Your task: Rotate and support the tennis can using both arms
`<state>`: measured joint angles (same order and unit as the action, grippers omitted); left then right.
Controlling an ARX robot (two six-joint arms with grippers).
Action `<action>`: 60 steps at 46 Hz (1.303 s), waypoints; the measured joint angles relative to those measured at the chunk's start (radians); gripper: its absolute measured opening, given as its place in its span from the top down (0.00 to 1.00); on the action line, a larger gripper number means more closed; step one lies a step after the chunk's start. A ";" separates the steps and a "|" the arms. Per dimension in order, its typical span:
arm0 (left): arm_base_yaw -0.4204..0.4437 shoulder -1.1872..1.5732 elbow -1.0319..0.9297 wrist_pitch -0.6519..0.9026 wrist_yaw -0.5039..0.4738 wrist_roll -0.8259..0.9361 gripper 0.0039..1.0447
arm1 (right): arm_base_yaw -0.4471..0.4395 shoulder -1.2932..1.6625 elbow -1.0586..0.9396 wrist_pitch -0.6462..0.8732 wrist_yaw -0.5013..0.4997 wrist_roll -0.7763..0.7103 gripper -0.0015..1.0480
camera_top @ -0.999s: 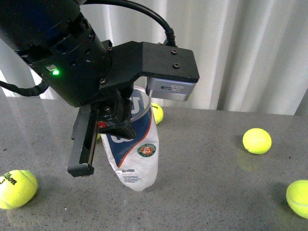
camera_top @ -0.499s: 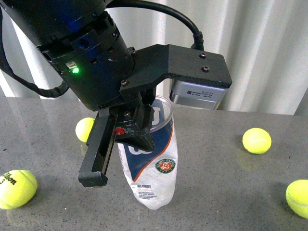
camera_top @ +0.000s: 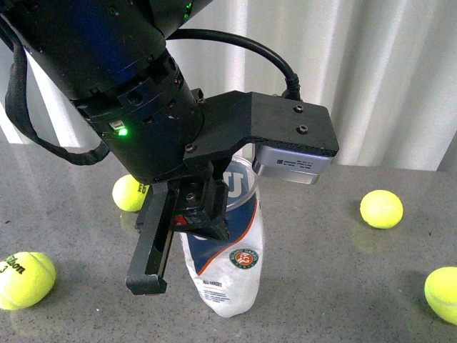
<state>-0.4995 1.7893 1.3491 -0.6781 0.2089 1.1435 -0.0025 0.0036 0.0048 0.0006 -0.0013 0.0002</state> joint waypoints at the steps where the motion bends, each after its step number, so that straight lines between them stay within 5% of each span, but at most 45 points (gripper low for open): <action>1: 0.000 0.000 0.002 0.000 0.002 -0.005 0.72 | 0.000 0.000 0.000 0.000 0.000 0.000 0.07; 19: 0.009 -0.026 0.043 -0.010 0.026 -0.042 0.05 | 0.000 0.000 0.000 0.000 0.000 0.000 0.07; 26: 0.027 -0.077 0.040 0.012 0.067 -0.095 0.06 | 0.000 0.000 0.000 0.000 0.000 0.000 0.07; 32: 0.065 -0.148 0.002 0.201 0.153 -0.364 0.06 | 0.000 0.000 0.000 0.000 0.000 0.000 0.07; 43: 0.125 -0.230 -0.181 0.539 -0.035 -1.084 0.06 | 0.000 0.000 0.000 0.000 0.000 0.000 0.07; 56: 0.128 -0.230 -0.196 0.545 -0.043 -1.257 0.06 | 0.000 0.000 0.000 0.000 0.000 0.000 0.07; 60: 0.108 -0.261 -0.338 0.886 -0.328 -1.204 0.18 | 0.000 0.000 0.000 0.000 0.000 0.000 0.07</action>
<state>-0.3912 1.5280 1.0115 0.2081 -0.1188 -0.0608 -0.0025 0.0036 0.0048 0.0006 -0.0013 0.0002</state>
